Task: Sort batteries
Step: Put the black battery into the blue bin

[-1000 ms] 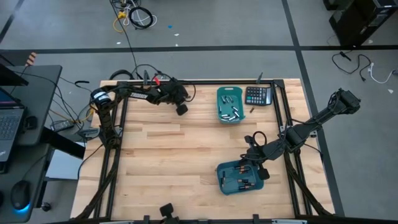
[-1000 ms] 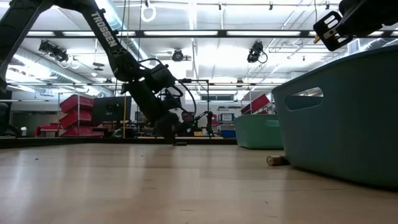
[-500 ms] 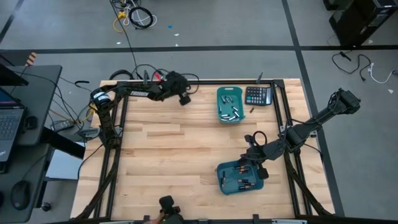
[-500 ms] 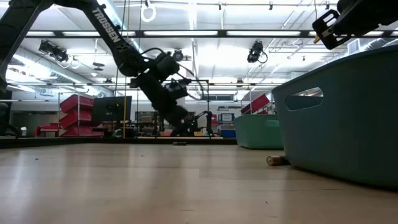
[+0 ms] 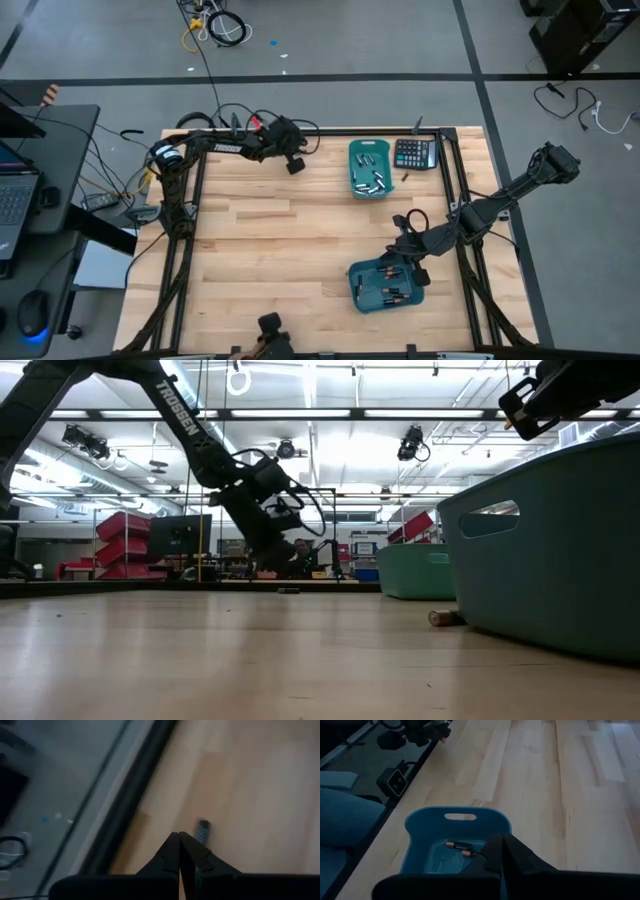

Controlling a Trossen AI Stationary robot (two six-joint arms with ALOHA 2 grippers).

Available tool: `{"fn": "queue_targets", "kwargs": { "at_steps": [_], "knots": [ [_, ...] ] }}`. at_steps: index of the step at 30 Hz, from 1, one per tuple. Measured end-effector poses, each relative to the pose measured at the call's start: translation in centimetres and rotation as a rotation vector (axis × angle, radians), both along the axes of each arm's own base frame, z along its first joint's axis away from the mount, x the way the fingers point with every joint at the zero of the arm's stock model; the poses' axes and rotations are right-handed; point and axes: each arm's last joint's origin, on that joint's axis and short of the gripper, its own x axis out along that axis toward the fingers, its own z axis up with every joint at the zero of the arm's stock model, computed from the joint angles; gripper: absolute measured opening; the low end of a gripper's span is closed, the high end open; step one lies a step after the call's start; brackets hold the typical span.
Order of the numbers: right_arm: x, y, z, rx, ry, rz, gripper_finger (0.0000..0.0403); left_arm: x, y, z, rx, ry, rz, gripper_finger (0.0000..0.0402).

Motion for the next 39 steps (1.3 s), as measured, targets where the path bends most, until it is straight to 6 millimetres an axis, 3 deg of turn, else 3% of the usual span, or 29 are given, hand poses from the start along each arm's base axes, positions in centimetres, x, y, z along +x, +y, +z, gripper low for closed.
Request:
{"fn": "queue_targets", "kwargs": {
  "at_steps": [12, 17, 21, 29, 39],
  "knots": [
    [0.0, 0.0, 0.0, -0.001, 0.0, 0.001, 0.0, -0.2, -0.8, -1.0, -0.132, 0.014, -0.097, 0.0002],
    [0.0, 0.0, 0.0, -0.001, 0.0, 0.001, 0.0002, 0.4, -0.4, -0.2, -0.02, -0.016, -0.069, 0.0003],
    [0.0, 0.0, 0.0, -0.001, 0.0, 0.001, 0.0, -0.4, 0.8, -0.4, 0.045, 0.042, -0.011, 0.0001],
    [0.1, -0.1, 0.0, -0.012, -0.004, 0.003, 0.0001, -0.9, 0.8, -1.9, -0.089, 0.051, -0.052, 0.0001],
    [0.2, -0.3, 0.0, -0.012, -0.007, -0.004, 0.0001, -0.1, 0.4, -1.5, -0.215, -0.015, -0.168, 0.0]
  ]
}}
